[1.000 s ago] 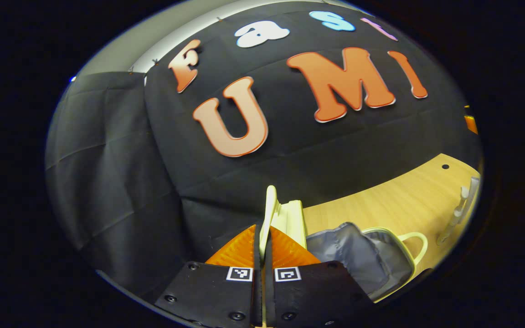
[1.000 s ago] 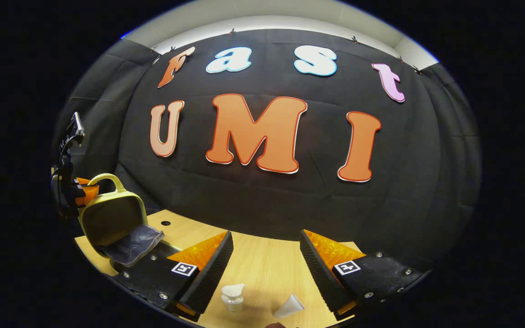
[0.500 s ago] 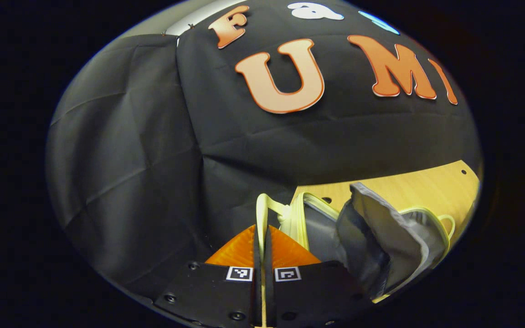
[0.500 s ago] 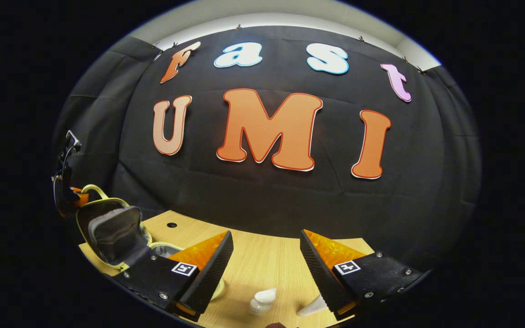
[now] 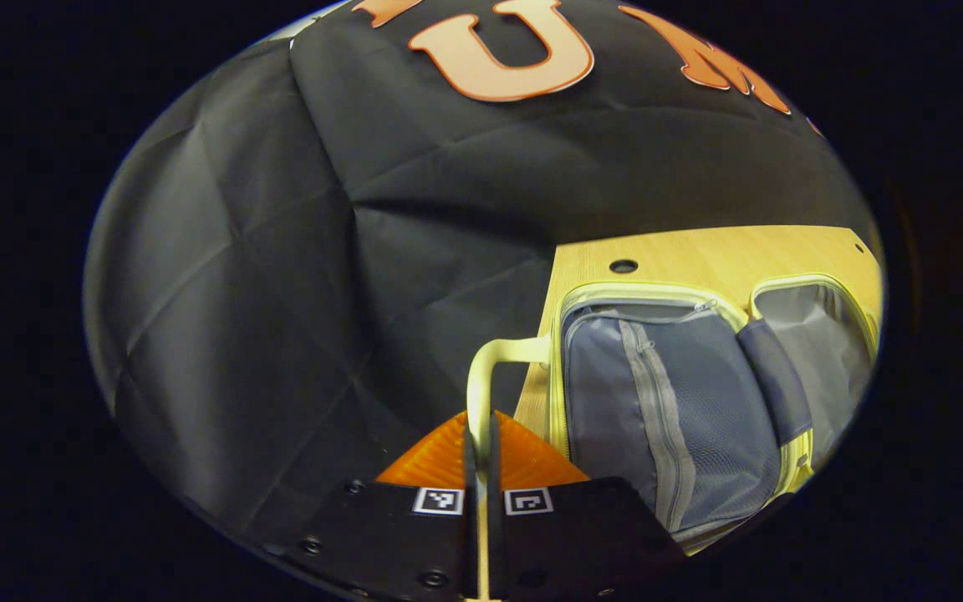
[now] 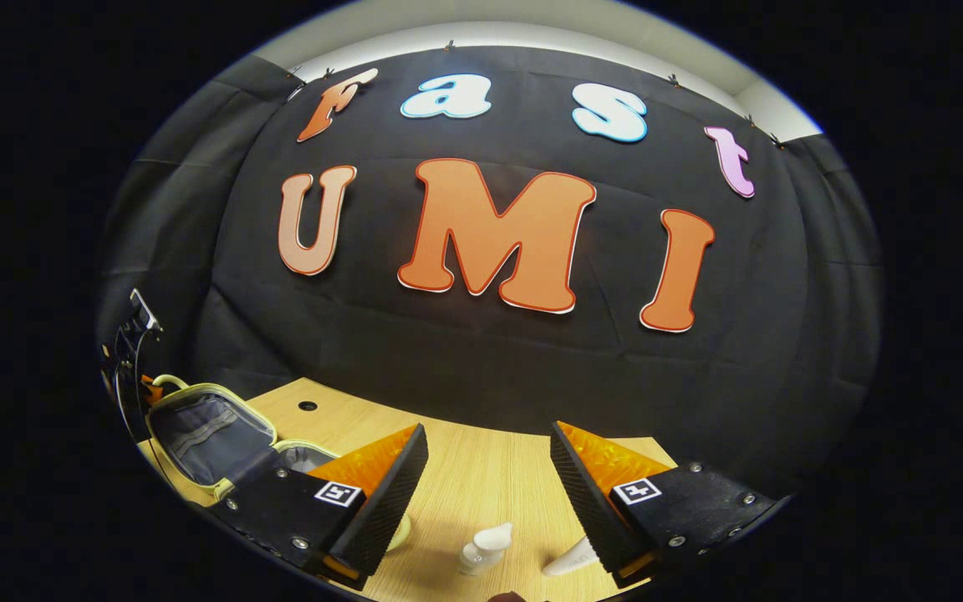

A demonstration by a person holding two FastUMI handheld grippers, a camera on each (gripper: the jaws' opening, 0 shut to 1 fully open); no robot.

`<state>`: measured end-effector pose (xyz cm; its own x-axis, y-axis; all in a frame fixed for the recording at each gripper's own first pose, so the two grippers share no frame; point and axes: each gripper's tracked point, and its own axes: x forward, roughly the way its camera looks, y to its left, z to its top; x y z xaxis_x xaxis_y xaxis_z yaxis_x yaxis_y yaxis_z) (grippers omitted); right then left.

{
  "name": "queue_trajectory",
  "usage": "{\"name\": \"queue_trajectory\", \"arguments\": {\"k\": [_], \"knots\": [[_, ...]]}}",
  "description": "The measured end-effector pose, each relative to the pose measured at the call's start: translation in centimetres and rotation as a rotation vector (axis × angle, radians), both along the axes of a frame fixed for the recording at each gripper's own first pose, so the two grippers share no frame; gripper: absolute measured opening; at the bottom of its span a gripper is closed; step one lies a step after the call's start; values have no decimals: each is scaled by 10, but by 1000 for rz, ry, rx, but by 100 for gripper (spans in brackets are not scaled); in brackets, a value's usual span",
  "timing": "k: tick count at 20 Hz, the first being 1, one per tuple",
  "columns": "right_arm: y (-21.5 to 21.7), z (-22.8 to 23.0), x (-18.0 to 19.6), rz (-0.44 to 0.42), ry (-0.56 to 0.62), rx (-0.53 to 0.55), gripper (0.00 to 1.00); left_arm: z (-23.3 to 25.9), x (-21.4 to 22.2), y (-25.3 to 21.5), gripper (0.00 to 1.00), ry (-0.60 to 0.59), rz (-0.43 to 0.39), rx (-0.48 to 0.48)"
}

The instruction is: First open the suitcase, pack the skin care products into it, and then close the suitcase.

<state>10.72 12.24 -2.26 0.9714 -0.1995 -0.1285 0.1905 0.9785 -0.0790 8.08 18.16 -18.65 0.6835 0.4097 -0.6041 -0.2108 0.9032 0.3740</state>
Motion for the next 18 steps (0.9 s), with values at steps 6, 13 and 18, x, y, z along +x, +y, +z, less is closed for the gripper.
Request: {"name": "queue_trajectory", "arguments": {"k": [6,13,18], "knots": [[-16,-3,-12,-28,7,6,94,61,31,-27,41,-43,13,19],[-39,-4,-22,3,-22,33,94,167,45,-140,96,-306,-173,51],[-74,-5,-32,20,-40,40,94,239,45,-233,98,-449,-248,18]]}}
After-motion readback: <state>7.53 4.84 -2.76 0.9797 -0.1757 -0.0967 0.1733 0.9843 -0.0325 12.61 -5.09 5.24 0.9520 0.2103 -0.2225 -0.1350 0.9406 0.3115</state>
